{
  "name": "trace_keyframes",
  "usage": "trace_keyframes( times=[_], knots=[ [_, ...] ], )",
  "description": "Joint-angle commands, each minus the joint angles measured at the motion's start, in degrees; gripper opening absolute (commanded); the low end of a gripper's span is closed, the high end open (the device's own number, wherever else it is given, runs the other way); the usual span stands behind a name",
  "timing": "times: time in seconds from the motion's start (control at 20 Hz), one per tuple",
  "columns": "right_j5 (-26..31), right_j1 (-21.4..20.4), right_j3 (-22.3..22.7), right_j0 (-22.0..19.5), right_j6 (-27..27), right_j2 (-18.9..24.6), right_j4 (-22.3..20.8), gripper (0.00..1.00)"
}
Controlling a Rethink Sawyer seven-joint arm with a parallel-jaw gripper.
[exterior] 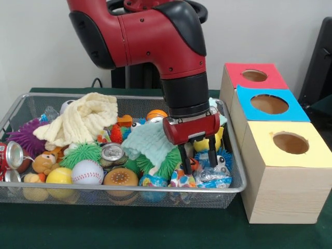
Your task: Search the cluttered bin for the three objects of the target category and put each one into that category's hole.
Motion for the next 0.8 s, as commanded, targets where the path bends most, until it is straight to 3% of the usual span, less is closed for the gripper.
trace_keyframes(
  times=[0.05,0.2,0.45,0.6,0.8],
  knots=[
    [-0.15,-0.03,-3.79,0.65,5.39,-4.22,-1.21,1.00],
    [-1.42,1.84,-4.24,-0.99,5.42,-2.91,-0.82,1.00],
    [-3.22,8.12,-4.41,-6.17,3.79,3.68,-0.56,1.00],
    [-1.94,10.19,-4.60,-7.55,3.36,5.37,0.24,1.00],
    [0.32,13.32,-3.13,-11.40,1.11,10.84,0.85,1.00]
  ],
)
